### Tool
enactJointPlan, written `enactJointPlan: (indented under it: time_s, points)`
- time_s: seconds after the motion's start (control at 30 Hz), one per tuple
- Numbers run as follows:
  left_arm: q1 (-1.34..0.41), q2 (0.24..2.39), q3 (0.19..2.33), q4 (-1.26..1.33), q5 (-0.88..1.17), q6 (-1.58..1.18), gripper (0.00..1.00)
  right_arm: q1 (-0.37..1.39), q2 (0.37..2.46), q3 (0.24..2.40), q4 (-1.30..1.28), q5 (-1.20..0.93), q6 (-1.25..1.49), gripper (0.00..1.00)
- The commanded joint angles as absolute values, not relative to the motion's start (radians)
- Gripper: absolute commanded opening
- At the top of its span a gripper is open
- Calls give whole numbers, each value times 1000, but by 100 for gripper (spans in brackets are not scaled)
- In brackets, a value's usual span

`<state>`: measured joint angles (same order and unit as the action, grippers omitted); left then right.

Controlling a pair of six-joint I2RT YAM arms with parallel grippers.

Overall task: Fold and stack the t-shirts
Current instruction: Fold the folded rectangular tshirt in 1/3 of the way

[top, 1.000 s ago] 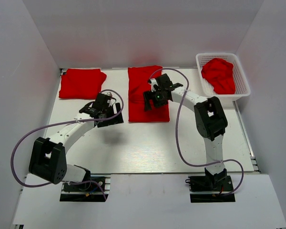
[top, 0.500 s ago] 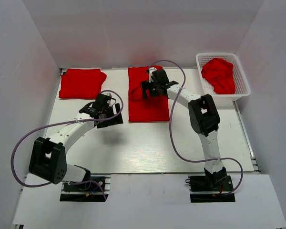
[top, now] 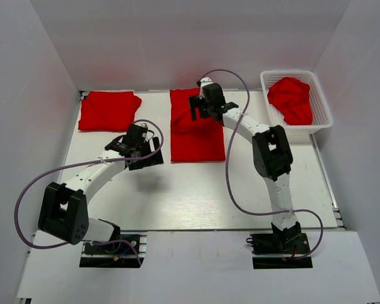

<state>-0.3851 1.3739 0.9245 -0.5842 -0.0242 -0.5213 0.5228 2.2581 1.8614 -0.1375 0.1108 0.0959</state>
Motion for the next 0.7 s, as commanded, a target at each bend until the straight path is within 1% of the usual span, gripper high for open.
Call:
enactJointPlan:
  time_s: [0.0, 0.03, 0.1, 0.13, 0.2, 0.3, 0.47, 0.67]
  points:
    - [-382, 1344, 951, -594, -38, -526, 99, 529, 2094, 1793, -170, 13, 61, 90]
    - [-382, 1344, 951, -594, -38, -526, 99, 532, 2067, 1778, -195, -93, 54, 90]
    - [-382, 1335, 951, -584, -38, -526, 99, 552, 2030, 1697, -224, -167, 26, 90]
    - [-382, 1324, 951, -584, -47, -526, 99, 563, 2011, 1681, -242, -263, 12, 90]
    - [-382, 1315, 951, -595, -48, -526, 99, 596, 2003, 1637, -262, -328, 8, 90]
    - [-382, 1315, 951, -607, -57, -526, 99, 626, 2042, 1653, -293, -408, -41, 90]
    - [-382, 1315, 951, -617, -67, -517, 99, 684, 2154, 1752, -354, -459, -40, 90]
    - [-382, 1315, 951, -617, -77, -508, 99, 695, 2278, 1879, -344, -370, -6, 90]
